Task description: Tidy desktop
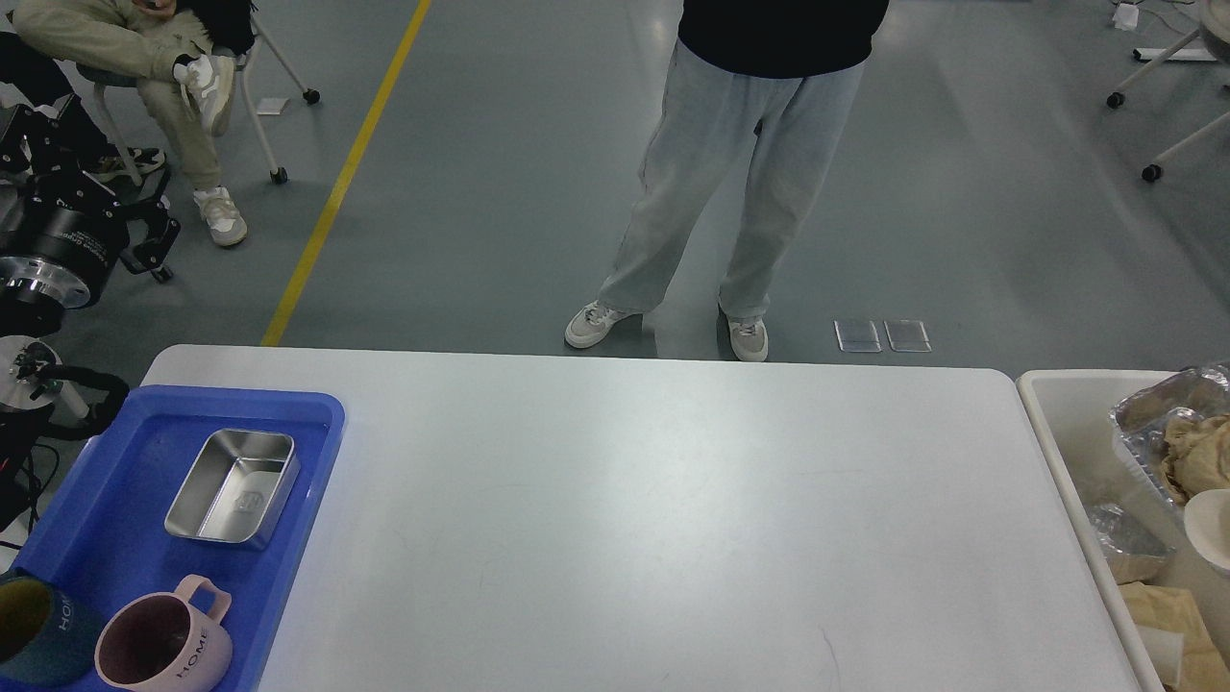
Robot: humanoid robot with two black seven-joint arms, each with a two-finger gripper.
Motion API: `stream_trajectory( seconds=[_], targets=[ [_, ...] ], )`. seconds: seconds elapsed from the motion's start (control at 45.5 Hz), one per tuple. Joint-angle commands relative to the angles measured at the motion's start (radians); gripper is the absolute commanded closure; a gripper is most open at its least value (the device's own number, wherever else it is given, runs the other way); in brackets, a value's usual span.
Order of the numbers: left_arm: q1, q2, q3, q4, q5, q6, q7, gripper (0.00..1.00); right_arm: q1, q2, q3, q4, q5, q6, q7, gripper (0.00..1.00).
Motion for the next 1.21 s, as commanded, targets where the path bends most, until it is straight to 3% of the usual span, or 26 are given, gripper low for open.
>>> stream_trajectory(
  seconds=[0.0,0.11,0.198,0.418,0.703,0.945,1.055,1.187],
  targets=[
    [-0.001,-0.001,-0.002,0.000,0.000,0.000,0.000,0.04,-0.001,0.007,0.000,-0.012,0.033,-0.019,0.001,0.23],
    [-0.001,-0.001,-0.002,0.000,0.000,0.000,0.000,0.04,-0.015,0.007,0.001,-0.013,0.033,-0.015,0.001,0.18],
    [-0.001,0.001,-0.002,0.000,0.001,0.000,0.000,0.04,-0.015,0.007,0.006,-0.015,0.034,-0.018,0.006,0.04],
    [-0.003,0.004,-0.003,0.000,0.001,0.002,-0.002,0.04,-0.015,0.005,0.060,-0.016,0.057,-0.018,0.006,0.00],
    [-0.013,0.004,-0.005,0.000,0.003,0.015,-0.006,0.04,-0.007,0.024,0.466,-0.024,0.053,-0.030,0.004,0.00],
    [-0.012,-0.021,-0.057,0.000,0.001,0.012,-0.054,0.04,0.062,0.188,0.852,-0.136,0.048,-0.133,0.000,0.00],
    [-0.013,-0.049,-0.071,0.002,0.000,0.008,-0.049,0.04,0.109,0.287,0.923,-0.174,0.045,-0.156,-0.029,0.00],
    [-0.015,-0.052,-0.075,0.002,-0.002,0.006,-0.045,0.04,0.183,0.393,0.977,-0.230,0.056,-0.156,-0.127,0.00]
  ],
)
